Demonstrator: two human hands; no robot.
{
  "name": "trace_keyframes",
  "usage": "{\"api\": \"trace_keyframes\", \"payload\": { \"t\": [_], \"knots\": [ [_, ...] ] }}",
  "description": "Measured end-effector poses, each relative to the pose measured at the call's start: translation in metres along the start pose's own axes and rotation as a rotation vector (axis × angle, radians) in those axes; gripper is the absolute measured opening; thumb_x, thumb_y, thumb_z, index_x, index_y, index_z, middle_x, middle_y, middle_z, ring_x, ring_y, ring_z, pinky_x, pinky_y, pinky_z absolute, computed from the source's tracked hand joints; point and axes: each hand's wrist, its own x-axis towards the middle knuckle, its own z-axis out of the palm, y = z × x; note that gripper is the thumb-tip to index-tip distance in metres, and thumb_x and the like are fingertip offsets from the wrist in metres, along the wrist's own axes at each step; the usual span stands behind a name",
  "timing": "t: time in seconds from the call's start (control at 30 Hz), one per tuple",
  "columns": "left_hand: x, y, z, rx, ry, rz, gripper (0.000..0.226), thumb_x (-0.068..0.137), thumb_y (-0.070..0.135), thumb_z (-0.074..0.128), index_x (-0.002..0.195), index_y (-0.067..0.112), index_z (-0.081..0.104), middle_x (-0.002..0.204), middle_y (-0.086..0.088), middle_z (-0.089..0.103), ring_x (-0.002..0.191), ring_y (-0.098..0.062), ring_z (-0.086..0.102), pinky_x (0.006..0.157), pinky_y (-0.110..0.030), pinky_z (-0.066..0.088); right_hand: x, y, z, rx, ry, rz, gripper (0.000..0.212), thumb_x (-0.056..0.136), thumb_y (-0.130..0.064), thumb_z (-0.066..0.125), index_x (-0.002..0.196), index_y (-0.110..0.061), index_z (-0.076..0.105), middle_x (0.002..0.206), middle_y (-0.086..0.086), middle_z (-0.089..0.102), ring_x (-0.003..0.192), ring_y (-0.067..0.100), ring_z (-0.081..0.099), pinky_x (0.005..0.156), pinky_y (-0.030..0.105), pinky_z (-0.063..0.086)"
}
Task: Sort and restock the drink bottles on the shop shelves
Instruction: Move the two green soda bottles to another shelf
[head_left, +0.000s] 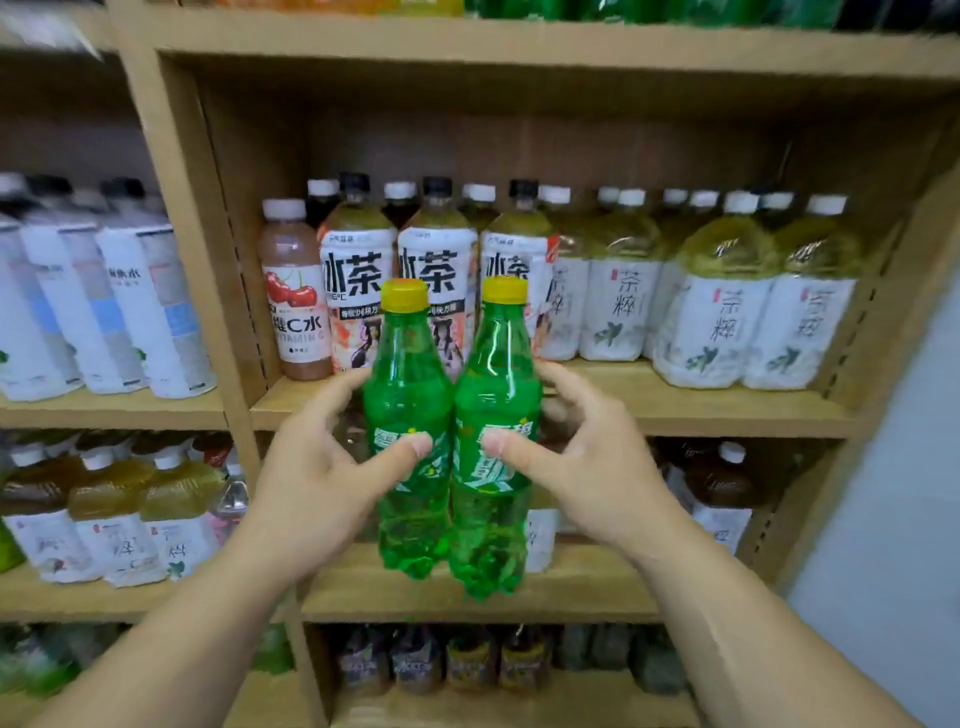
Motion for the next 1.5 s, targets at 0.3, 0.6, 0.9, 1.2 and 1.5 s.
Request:
{"api": "trace_keyframes", "payload": {
  "t": [0.3, 0.6, 0.9, 1.2, 1.5],
  "knots": [
    [0.083, 0.161, 0.007, -0.128, 0.043, 0.400, 0.031, 0.088, 0.030, 0.074, 0.119, 0.025, 0.068, 0.107, 0.011, 0.076, 0.098, -0.006, 0.072, 0.080, -0.021, 0.057, 0.055, -0.139, -0.099, -0.074, 0.235, -0.396, 0.064, 0.088, -0.055, 0.072, 0.143, -0.027, 0.056, 0.135, -0.012, 0.066, 0.126, 0.007, 0.060, 0.106, 0.043, 0.050],
    [0.189, 0.266, 0.019, -0.147, 0.097, 0.549, 0.029, 0.090, 0.035, 0.068, 0.113, 0.018, 0.069, 0.105, -0.002, 0.077, 0.099, -0.019, 0.074, 0.089, -0.048, 0.060, 0.140, -0.230, -0.157, -0.132, 0.364, -0.574, 0.084, 0.081, -0.072, 0.056, 0.148, -0.023, 0.046, 0.137, -0.005, 0.063, 0.126, 0.017, 0.061, 0.106, 0.051, 0.048],
    [0.259, 0.287, 0.041, -0.246, 0.116, 0.415, 0.030, 0.094, 0.032, 0.071, 0.116, 0.011, 0.066, 0.101, -0.008, 0.073, 0.090, -0.023, 0.073, 0.070, -0.040, 0.061, 0.200, -0.245, -0.172, -0.156, 0.399, -0.507, 0.078, 0.097, -0.054, 0.058, 0.160, -0.019, 0.028, 0.162, 0.005, 0.039, 0.148, 0.021, 0.037, 0.122, 0.039, 0.028],
    [0.284, 0.273, 0.053, -0.170, 0.129, 0.361, 0.055, 0.087, 0.059, 0.066, 0.126, 0.020, 0.061, 0.115, -0.002, 0.071, 0.106, -0.025, 0.069, 0.090, -0.049, 0.058, 0.223, -0.224, -0.169, -0.097, 0.399, -0.420, 0.076, 0.103, -0.047, 0.053, 0.164, -0.022, 0.013, 0.170, 0.001, 0.020, 0.155, 0.020, 0.021, 0.120, 0.038, 0.023],
    [0.270, 0.235, 0.056, 0.012, 0.113, 0.398, 0.036, 0.099, 0.043, 0.062, 0.131, 0.028, 0.055, 0.121, 0.008, 0.067, 0.111, -0.016, 0.065, 0.096, -0.048, 0.056, 0.216, -0.192, -0.164, -0.251, 0.364, -0.413, 0.081, 0.104, -0.045, 0.053, 0.164, -0.025, 0.003, 0.171, -0.004, 0.013, 0.156, 0.017, 0.017, 0.104, 0.022, 0.018]
  ]
}}
